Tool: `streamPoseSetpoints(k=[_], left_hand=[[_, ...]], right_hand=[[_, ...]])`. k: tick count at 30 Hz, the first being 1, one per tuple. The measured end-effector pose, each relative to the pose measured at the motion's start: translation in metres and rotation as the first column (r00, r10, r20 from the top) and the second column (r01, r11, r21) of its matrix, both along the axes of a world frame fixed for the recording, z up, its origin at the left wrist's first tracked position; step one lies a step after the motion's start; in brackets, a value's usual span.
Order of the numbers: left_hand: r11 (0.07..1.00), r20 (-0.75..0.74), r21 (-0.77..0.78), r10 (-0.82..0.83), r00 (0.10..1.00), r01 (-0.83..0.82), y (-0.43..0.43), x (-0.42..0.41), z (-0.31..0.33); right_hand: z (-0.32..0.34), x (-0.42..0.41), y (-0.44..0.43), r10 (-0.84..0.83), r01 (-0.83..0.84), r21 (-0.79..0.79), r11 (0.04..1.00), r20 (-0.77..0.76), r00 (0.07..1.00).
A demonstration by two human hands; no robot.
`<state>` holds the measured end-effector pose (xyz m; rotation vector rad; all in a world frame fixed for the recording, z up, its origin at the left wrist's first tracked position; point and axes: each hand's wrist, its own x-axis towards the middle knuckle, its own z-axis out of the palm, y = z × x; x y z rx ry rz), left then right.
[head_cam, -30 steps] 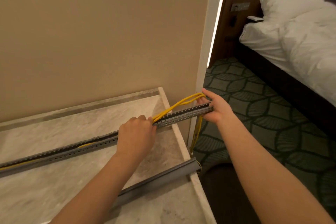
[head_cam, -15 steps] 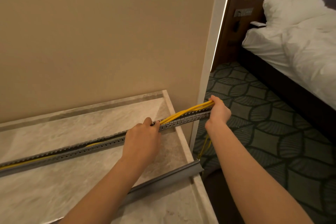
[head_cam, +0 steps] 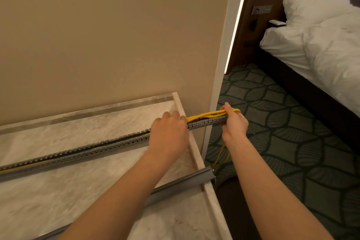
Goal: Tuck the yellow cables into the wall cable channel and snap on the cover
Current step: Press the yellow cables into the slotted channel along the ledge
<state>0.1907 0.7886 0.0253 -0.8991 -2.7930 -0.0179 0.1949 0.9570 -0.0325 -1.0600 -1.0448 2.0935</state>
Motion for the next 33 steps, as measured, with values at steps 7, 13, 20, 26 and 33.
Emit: streamPoseSetpoints(k=[7, 13, 20, 26, 33], left_hand=[[0.999, -0.01, 0.011, -0.035, 0.999, 0.035, 0.018, 0.003, -0.011], [0.999, -0.018, 0.025, -0.04, 0.999, 0.04, 0.002, -0.001, -0.016], [0.981, 0.087, 0.177, -0.1, 0.991, 0.084, -0.012, 0.0, -0.018], [0.977, 0.128, 0.173, -0.146, 0.981, 0.123, -0.019, 0.003, -0.02], [0.98, 0.167, 0.149, -0.154, 0.974, 0.13, -0.012, 0.003, -0.019]], right_hand=[[-0.005, 0.002, -0.002, 0.028, -0.029, 0.069, 0.997, 0.007, 1.0], [-0.008, -0.001, -0.013, -0.009, 0.004, 0.107, 0.994, 0.049, 0.999], [-0.009, -0.004, -0.019, -0.02, 0.017, 0.045, 0.999, 0.062, 0.998], [-0.002, 0.0, -0.02, 0.031, -0.035, -0.092, 0.995, -0.048, 0.998], [0.005, -0.001, -0.013, 0.132, -0.138, -0.235, 0.962, -0.039, 0.99]])
